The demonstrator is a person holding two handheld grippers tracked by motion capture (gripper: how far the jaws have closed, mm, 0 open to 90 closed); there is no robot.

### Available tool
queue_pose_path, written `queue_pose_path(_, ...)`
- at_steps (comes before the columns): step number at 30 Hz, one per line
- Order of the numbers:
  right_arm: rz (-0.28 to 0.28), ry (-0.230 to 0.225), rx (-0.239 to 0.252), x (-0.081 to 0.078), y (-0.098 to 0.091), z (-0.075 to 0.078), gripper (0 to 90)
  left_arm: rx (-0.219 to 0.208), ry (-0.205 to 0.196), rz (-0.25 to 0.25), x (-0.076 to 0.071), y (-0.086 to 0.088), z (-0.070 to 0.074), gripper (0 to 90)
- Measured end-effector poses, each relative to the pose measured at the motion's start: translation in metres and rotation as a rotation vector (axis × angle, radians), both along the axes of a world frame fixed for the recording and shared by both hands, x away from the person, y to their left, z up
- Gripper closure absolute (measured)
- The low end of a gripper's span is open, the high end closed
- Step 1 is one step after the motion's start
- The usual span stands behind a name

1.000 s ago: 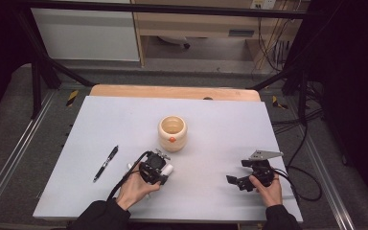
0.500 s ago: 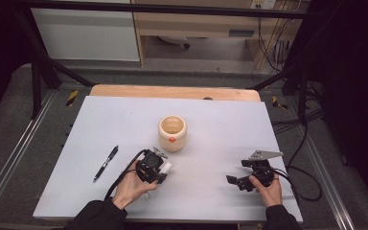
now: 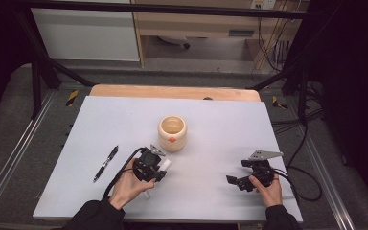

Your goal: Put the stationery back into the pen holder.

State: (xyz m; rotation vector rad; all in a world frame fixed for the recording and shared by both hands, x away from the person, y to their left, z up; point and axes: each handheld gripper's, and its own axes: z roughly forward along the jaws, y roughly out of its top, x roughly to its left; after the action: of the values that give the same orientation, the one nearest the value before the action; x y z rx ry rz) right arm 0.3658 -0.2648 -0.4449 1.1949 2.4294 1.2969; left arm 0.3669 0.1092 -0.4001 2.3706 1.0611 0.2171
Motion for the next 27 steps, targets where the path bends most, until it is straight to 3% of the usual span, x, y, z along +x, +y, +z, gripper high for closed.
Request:
queue_pose_path(13,-0.001,0.001,-0.004,0.000,0.000,0.000,0.7,-0.066,-0.084,0.012,0.001,0.007,0.016,69.7)
queue_pose_path(27,0.004,-0.002,-0.008,0.000,0.000,-0.001,0.7,-0.132,-0.146,0.031,0.007,0.013,0.036,69.6)
